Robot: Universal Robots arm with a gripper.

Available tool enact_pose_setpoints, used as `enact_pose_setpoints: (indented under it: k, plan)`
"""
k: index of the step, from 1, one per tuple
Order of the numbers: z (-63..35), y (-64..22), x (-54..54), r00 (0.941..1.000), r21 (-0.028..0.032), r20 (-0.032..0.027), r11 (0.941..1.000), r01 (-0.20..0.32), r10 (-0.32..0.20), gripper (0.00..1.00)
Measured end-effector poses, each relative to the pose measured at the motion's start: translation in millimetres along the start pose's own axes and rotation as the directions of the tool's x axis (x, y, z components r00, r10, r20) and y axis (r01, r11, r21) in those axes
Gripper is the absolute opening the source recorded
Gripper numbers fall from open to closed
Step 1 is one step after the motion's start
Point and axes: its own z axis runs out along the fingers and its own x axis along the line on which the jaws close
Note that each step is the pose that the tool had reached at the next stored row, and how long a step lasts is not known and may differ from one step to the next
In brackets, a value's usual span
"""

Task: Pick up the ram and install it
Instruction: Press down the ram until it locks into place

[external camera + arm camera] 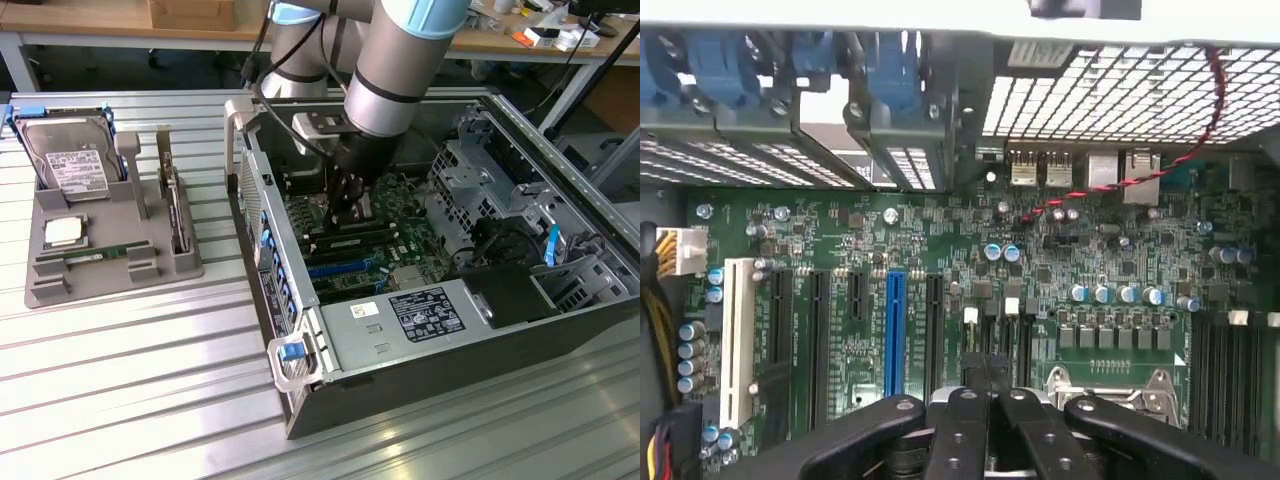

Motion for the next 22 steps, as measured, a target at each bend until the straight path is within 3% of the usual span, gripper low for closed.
enact_pose_setpoints:
  k: [3, 5, 9, 11, 13, 18, 22]
  plan:
    - [-1.5, -16.7, 0.6, 1.0000, -0.0049, 0.0018, 1.0000, 0.000, 0.000, 0.11]
    - [-3.4, -41.1, 1.3, 1.0000, -0.0172, 0.0041, 0.9999, 0.000, 0.000, 0.11]
    - [-5.7, -69.0, 2.0, 1.0000, -0.0340, 0.0067, 0.9994, 0.000, 0.000, 0.11]
    - [-6.5, -78.5, 2.3, 1.0000, -0.0401, 0.0082, 0.9992, 0.001, 0.000, 0.11]
    - [-7.9, -96.6, 2.7, 0.9999, -0.0509, 0.0106, 0.9987, 0.001, 0.000, 0.11]
    - [-10.2, -123.8, 3.4, 0.9998, -0.0643, 0.0175, 0.9979, 0.002, -0.001, 0.11]
    - [-12.6, -148.4, 4.1, 0.9995, -0.0707, 0.0310, 0.9975, 0.004, -0.001, 0.11]
